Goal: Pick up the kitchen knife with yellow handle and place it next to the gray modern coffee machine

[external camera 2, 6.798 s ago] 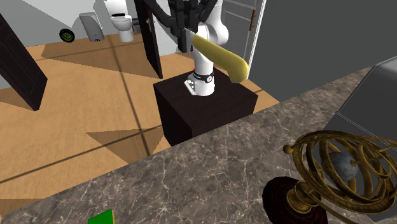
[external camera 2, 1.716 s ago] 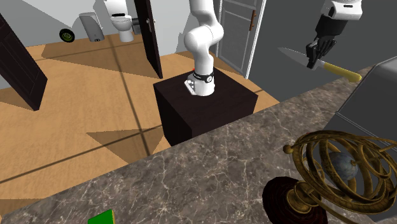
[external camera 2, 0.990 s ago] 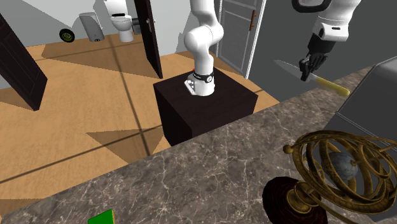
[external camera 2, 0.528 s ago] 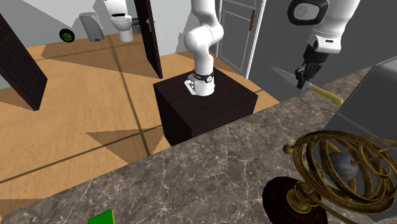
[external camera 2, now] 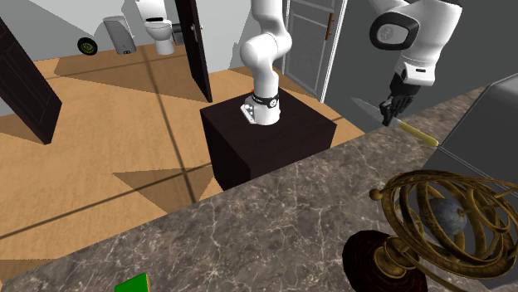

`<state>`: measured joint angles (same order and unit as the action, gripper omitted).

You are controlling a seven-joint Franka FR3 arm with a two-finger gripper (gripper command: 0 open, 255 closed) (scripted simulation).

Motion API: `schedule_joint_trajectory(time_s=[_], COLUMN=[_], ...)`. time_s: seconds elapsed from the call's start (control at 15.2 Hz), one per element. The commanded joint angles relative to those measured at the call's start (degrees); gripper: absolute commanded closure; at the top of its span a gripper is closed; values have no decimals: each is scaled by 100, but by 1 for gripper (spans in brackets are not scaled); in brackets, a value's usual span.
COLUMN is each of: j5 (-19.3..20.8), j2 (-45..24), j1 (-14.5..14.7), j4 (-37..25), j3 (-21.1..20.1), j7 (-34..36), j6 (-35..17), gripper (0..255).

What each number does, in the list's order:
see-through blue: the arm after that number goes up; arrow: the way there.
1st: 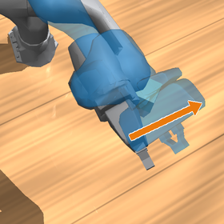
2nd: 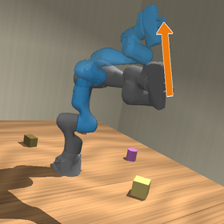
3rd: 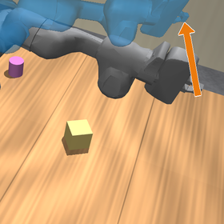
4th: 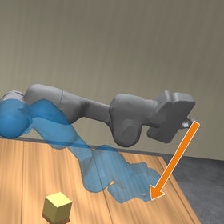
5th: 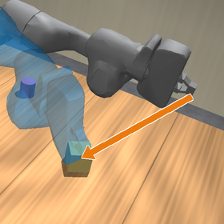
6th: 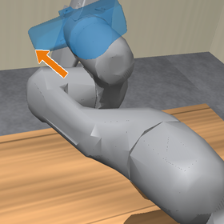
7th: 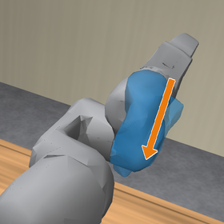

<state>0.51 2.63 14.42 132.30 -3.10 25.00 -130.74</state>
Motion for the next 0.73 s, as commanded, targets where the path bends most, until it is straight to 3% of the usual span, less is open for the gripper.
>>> schedule_joint_trajectory(time_s=[0.0, 0.66], j5=[9, 63], j2=[-106, -638], j1=[-1, -1], j4=[61, 308], j3=[0, 2], j7=[5, 49], j6=[-170, -947], gripper=[255, 255])
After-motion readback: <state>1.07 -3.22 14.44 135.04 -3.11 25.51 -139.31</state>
